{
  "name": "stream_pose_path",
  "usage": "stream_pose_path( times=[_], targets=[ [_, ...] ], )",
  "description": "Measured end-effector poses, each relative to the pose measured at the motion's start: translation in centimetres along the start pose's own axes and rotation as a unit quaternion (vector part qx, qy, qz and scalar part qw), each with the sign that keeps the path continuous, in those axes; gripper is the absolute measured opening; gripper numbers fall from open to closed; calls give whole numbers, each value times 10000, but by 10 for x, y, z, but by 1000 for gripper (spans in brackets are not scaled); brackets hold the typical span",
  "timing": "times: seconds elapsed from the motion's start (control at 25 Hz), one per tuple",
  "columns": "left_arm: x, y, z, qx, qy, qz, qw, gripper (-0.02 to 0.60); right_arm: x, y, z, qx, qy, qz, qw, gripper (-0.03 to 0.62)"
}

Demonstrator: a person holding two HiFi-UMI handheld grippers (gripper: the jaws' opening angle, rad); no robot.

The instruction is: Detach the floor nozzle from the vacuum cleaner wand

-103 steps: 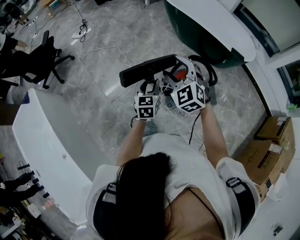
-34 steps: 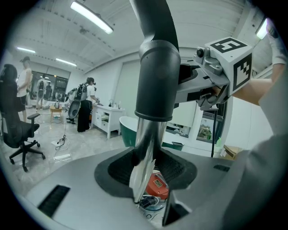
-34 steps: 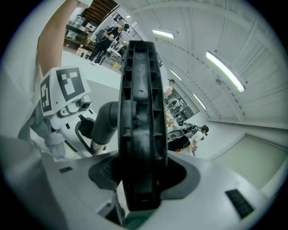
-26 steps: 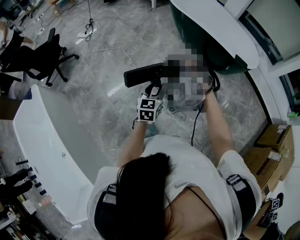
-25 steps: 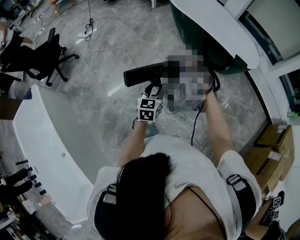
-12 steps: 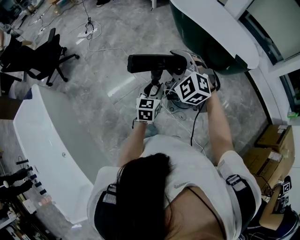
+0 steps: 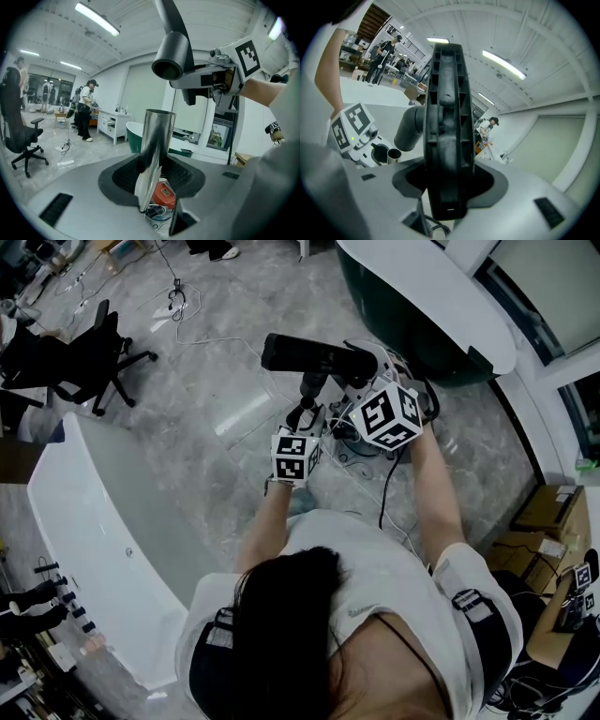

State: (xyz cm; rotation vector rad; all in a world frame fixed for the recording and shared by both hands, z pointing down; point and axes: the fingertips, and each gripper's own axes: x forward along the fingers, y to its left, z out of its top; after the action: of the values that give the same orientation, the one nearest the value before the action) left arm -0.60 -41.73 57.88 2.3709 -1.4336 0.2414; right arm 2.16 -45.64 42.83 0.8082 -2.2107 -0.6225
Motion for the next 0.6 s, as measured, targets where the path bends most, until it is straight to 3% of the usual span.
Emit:
stream_pose_path(
  times=[0.36, 0.6],
  targets=[
    [2, 0, 1, -171, -52, -84, 9998, 155, -13, -8, -19, 1015, 90, -355, 9942, 230],
    [2, 1, 1, -259, -85, -111, 9996, 155, -29, -15, -40, 1767, 213, -738, 9813, 230]
  ],
)
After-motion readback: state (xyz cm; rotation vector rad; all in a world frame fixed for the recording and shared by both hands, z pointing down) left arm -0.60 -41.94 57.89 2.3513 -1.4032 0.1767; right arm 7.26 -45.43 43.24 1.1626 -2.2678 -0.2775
